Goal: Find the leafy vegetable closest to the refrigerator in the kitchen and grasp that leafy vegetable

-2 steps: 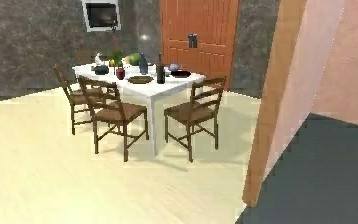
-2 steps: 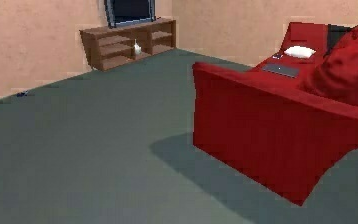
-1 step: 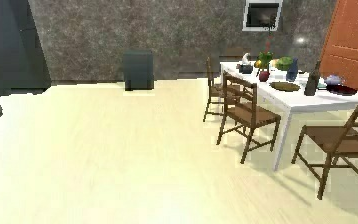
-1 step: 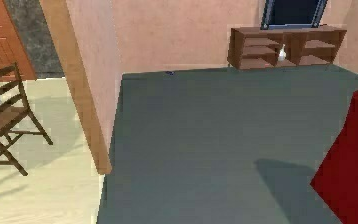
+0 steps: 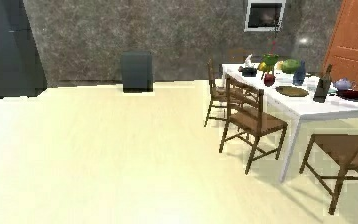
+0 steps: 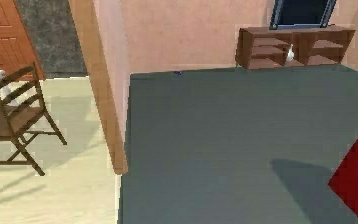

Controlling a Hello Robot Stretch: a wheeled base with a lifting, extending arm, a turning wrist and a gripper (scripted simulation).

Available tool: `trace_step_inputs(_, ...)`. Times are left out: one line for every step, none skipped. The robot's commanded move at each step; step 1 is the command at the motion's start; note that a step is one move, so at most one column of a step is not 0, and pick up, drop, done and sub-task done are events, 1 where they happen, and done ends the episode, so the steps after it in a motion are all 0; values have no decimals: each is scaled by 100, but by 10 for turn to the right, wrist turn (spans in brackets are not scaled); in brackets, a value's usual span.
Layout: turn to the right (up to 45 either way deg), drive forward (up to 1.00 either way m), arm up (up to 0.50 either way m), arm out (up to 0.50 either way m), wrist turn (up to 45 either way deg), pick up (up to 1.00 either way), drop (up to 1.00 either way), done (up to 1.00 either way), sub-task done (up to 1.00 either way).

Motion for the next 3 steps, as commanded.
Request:
trace_step_inputs(0, 100, 0, 0, 0, 0, 0, 0, 0)
trace_step_inputs(-30, 0, 0, 0, 0, 0, 0, 0, 0)
trace_step_inputs(0, 100, 0, 0, 0, 0, 0, 0, 0)
